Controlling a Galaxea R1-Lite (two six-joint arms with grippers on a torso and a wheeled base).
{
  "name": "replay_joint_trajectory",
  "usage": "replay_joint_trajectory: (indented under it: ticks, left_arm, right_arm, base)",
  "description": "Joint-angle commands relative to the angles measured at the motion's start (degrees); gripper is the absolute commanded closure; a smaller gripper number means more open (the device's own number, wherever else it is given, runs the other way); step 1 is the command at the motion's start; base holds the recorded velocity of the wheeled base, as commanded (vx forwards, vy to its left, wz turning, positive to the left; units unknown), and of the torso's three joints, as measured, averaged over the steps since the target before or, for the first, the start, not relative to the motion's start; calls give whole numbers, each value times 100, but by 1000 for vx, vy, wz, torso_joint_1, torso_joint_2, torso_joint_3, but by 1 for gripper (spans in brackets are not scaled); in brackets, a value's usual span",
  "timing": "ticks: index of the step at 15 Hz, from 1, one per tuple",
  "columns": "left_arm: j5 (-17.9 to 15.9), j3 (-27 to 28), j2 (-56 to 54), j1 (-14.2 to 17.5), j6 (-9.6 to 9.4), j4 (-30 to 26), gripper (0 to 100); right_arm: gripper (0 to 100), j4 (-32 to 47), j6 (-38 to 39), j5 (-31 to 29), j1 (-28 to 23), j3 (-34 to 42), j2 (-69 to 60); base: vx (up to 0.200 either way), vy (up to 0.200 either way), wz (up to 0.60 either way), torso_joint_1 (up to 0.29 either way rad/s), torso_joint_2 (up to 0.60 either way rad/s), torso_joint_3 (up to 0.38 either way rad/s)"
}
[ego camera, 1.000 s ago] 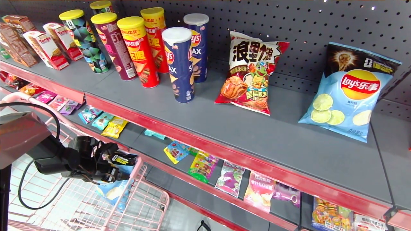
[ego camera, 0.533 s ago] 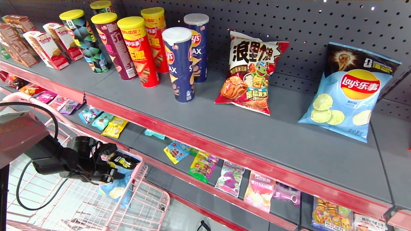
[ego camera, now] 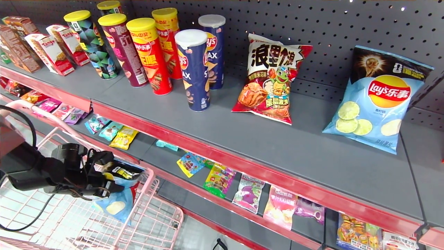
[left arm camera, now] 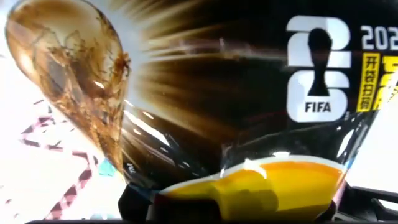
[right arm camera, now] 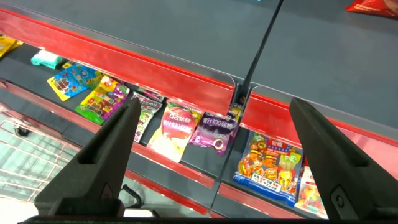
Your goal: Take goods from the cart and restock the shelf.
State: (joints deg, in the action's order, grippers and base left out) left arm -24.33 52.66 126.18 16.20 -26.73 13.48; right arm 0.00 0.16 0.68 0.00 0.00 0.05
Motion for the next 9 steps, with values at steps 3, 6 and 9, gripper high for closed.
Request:
replay_joint_trajectory:
  ticks: [3,6,9]
  left_arm:
    - [-1,-837,-1782,349,-34,-214,100]
    - [-1,-872,-2019,551,-42,-425,100]
    - [-1,-907,-2072,560,-42,-461,100]
  right_arm:
    - [0,0,2,2,0,0,4]
    - [0,0,2,2,0,0,4]
    - [0,0,2,2,0,0,4]
  base:
    - [0,0,0,0,0,0]
    - [0,0,0,0,0,0]
    - [0,0,0,0,0,0]
